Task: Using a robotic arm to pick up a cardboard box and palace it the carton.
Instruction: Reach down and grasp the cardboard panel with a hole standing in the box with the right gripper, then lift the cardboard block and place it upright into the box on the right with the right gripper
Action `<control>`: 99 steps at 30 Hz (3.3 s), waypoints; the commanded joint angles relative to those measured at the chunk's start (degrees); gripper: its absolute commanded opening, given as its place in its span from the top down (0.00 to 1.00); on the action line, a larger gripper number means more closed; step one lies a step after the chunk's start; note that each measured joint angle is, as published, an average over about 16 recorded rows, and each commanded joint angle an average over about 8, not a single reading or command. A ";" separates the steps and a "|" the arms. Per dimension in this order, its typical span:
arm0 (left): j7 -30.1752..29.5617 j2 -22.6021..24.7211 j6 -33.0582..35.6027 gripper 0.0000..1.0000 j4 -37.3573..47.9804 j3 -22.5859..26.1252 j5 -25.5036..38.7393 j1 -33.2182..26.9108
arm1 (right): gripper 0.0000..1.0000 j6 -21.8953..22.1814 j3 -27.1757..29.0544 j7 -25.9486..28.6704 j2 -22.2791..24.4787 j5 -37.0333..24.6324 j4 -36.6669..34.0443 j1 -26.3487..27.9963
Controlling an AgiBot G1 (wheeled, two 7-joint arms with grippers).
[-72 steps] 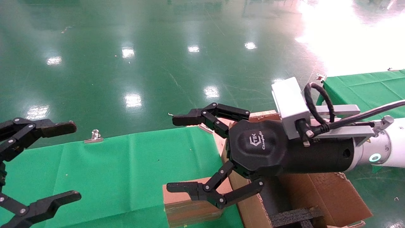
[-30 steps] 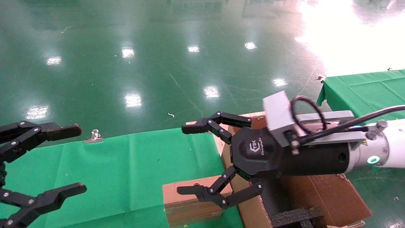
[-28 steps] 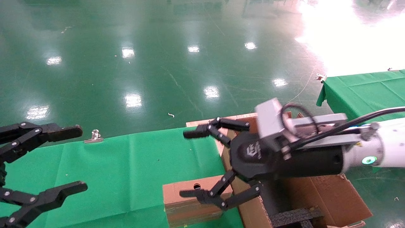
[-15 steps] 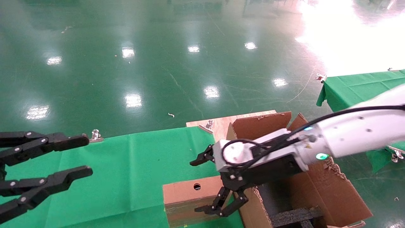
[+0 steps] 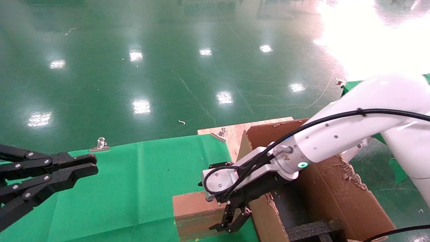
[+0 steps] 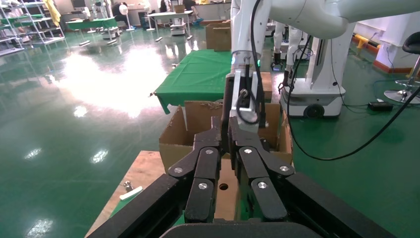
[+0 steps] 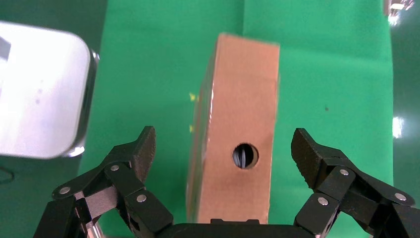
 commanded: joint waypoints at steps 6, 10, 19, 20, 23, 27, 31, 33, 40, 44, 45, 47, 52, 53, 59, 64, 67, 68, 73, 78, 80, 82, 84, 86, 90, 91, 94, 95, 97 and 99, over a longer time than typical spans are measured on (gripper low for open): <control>0.00 0.00 0.00 0.00 0.00 0.00 0.00 0.00 | 0.04 0.32 -3.96 0.23 -1.71 -2.80 0.05 1.82; 0.00 0.00 -0.01 0.00 0.01 0.00 0.01 0.01 | 0.46 0.57 -4.87 0.30 -2.08 -2.99 -0.28 2.11; 0.00 -0.01 -0.02 0.00 0.02 0.00 0.01 0.02 | 1.00 0.69 -5.09 0.31 -2.15 -2.94 -0.41 2.14; 0.00 -0.01 -0.02 0.00 0.02 0.00 0.01 0.02 | 1.00 0.69 -5.05 0.31 -2.13 -2.91 -0.40 2.12; 0.00 -0.01 -0.02 0.00 0.02 0.00 0.01 0.02 | 1.00 0.68 -4.93 0.31 -2.08 -2.85 -0.37 2.06; 0.01 -0.01 -0.02 0.00 0.02 0.00 0.00 0.02 | 1.00 0.68 -4.81 0.30 -2.02 -2.76 -0.35 2.00; 0.01 -0.01 -0.02 0.00 0.02 0.00 -0.01 0.02 | 1.00 0.66 -4.73 0.30 -1.99 -2.70 -0.33 1.97; 0.01 -0.01 -0.02 0.00 0.02 0.00 -0.01 0.02 | 1.00 0.66 -4.69 0.29 -1.98 -2.68 -0.32 1.95; 0.01 -0.01 -0.02 0.00 0.02 0.00 -0.01 0.02 | 1.00 0.63 -4.61 0.29 -1.96 -2.64 -0.29 1.93; 0.01 0.00 -0.02 0.00 0.01 0.00 -0.01 0.01 | 1.00 0.62 -4.59 0.28 -1.94 -2.62 -0.28 1.90; 0.01 0.00 -0.02 0.00 0.01 0.00 -0.01 0.01 | 1.00 0.63 -4.59 0.28 -1.93 -2.61 -0.29 1.90; 0.01 0.00 -0.02 0.00 0.02 0.00 -0.01 0.01 | 1.00 0.67 -4.58 0.34 -1.89 -2.61 -0.37 1.95; 0.01 0.00 -0.02 0.00 0.02 0.01 -0.02 0.01 | 1.00 0.53 -3.90 0.23 -1.32 -1.32 -1.13 3.56; 0.01 0.00 -0.02 0.00 0.02 0.01 -0.02 0.01 | 1.00 0.41 -3.61 0.12 -1.09 -0.74 -1.47 4.23; 0.01 0.00 -0.02 0.00 0.03 0.01 -0.02 0.01 | 1.00 -1.00 -2.42 -1.89 0.84 4.36 -4.69 11.58; 0.01 0.00 -0.02 0.00 0.03 0.01 -0.02 0.01 | 1.00 -1.73 -4.77 -5.47 2.64 8.85 -7.97 20.38; 0.01 0.00 -0.02 0.00 0.03 0.02 -0.02 0.01 | 1.00 -1.88 -7.47 -7.92 3.56 11.13 -9.93 25.83; 0.02 0.00 -0.02 0.00 0.03 0.02 -0.02 0.01 | 1.00 -1.91 -8.49 -8.67 3.80 11.85 -10.55 27.46; 0.02 -0.01 -0.02 0.00 0.03 0.02 -0.02 0.01 | 1.00 -1.94 -14.51 -11.72 4.66 15.62 -13.56 33.59; 0.02 -0.01 -0.02 0.00 0.03 0.02 -0.03 0.01 | 1.00 -1.90 -20.76 -13.54 6.37 18.53 -15.85 37.37; 0.02 -0.01 -0.02 0.00 0.03 0.02 -0.03 0.01 | 1.00 -1.90 -23.18 -14.09 7.68 19.01 -16.55 39.00; 0.02 -0.01 -0.02 0.00 0.03 0.03 -0.03 0.01 | 1.00 -1.92 -25.64 -14.53 9.37 19.06 -17.22 40.90; 0.02 -0.01 -0.03 0.00 0.03 0.03 -0.03 0.01 | 1.00 -1.95 -28.05 -14.83 11.21 18.92 -17.84 42.90; 0.02 -0.01 -0.03 0.00 0.03 0.03 -0.03 0.00 | 1.00 -1.97 -30.53 -14.94 13.08 18.54 -18.38 44.98; 0.02 -0.01 -0.03 0.00 0.03 0.03 -0.03 0.00 | 1.00 -1.99 -35.58 -14.63 16.55 17.60 -19.11 48.96; 0.02 -0.01 -0.03 0.00 0.03 0.03 -0.03 0.00 | 1.00 -1.99 -36.87 -14.46 17.36 17.23 -19.24 49.96; 0.02 -0.01 -0.03 0.00 0.03 0.03 -0.03 0.00 | 1.00 -1.97 -40.63 -13.69 19.50 15.94 -19.54 52.76; 0.02 -0.01 -0.03 0.00 0.03 0.03 -0.03 0.00 | 1.00 -1.95 -41.83 -13.35 20.15 15.57 -19.64 53.60; 0.02 -0.01 -0.03 0.00 0.03 0.03 -0.03 0.00 | 1.00 -1.90 -44.25 -12.51 21.34 14.84 -19.81 55.09; 0.02 -0.01 -0.03 0.00 0.03 0.04 -0.03 0.00 | 1.00 -1.76 -46.50 -11.31 22.42 14.47 -20.02 56.16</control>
